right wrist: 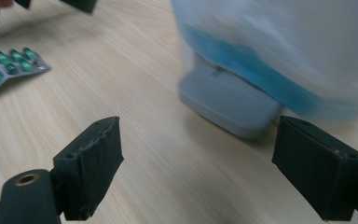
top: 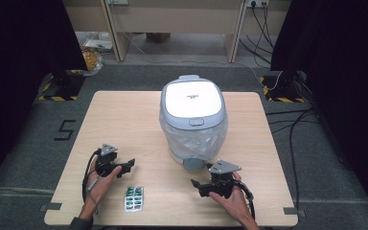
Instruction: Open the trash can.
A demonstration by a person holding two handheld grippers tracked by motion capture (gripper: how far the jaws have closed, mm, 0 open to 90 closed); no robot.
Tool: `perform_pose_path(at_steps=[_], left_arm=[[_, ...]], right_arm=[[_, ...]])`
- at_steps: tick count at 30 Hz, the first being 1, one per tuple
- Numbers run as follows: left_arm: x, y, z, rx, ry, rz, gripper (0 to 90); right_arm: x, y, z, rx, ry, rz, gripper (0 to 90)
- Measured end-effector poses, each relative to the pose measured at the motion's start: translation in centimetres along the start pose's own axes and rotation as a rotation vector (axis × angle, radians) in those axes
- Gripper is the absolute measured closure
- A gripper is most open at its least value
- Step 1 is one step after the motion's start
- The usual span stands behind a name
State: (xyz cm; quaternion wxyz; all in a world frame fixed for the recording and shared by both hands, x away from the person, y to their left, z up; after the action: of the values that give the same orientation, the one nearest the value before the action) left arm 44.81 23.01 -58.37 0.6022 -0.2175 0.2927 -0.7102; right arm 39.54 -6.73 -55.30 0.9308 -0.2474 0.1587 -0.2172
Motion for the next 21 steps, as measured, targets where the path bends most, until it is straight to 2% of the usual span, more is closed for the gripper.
perform_pose_path(at_steps=[4,5,9,12,18,21], left_arm=[[-0.7,-0.1,-0.9,0.013,0.024,0.042,15.9],[-1.0,-0.2,-1.1,0.015,0.047,0.054,15.8],[-1.0,-0.2,-1.2,0.022,0.053,0.071,14.4],[-1.0,-0.1,-1.2,0.022,0.051,0.070,13.6],[-1.0,-0.1,-1.2,0.022,0.052,0.072,13.4],[-1.0,-0.1,-1.2,0.022,0.052,0.073,13.3]], right_arm=[[-0.9,1.8,1.1,0.022,-0.029,0.021,16.2],[-1.2,2.8,1.3,0.006,-0.048,0.026,16.7],[-1.2,3.8,1.3,-0.014,-0.062,0.017,17.2],[-0.8,4.1,1.2,-0.025,-0.080,-0.019,17.1],[-0.7,4.1,1.2,-0.031,-0.079,-0.024,17.0],[-0.7,4.2,0.9,-0.053,-0.113,-0.031,16.7]])
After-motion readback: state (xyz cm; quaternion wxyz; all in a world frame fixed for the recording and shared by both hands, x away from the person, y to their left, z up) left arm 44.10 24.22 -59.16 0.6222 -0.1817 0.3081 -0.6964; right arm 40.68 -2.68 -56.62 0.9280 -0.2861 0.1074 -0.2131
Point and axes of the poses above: each handheld gripper's, and its own axes: y roughly forward along the jaws, z roughly out of its top, x roughly to its right, the point moved 10 cm from there along y, roughly forward along the jaws, and after that the axes turned 14 degrees about z, right-handed, at the moved point
